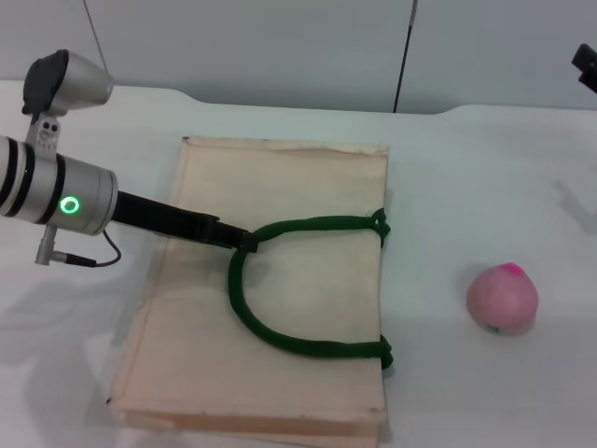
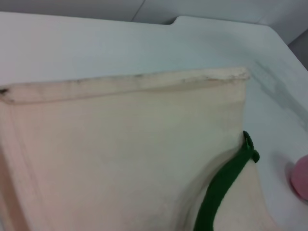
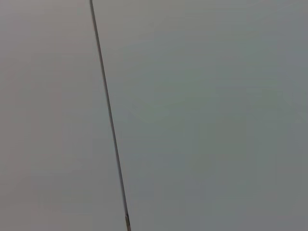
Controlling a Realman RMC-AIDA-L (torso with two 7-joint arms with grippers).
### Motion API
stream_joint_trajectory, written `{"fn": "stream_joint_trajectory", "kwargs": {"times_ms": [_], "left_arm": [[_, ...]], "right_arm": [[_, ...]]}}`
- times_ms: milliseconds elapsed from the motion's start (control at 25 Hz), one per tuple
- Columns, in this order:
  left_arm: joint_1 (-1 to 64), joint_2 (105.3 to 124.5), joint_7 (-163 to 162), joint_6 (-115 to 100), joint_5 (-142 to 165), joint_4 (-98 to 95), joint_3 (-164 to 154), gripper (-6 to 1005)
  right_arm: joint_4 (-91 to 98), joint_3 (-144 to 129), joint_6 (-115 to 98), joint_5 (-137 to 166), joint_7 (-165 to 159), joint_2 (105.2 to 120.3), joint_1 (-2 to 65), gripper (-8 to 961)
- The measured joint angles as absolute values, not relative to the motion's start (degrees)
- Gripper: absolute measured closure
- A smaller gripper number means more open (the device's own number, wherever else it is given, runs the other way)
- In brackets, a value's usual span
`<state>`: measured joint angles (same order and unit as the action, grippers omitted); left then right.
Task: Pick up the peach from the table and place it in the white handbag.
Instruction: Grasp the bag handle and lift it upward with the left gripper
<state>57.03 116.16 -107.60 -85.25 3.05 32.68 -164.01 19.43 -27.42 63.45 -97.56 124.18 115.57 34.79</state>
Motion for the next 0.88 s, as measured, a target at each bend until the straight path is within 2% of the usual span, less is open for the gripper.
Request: {"fn": "stream_joint_trajectory", "kwargs": {"times_ms": [880], "left_arm": [[59.11,116.12,-109.08,-76.74,8.2,25.45,-164.01,476]], "right_arm": [[19.42,-27.42,63.46,-97.65,124.1,115.67,35.16,161]]}}
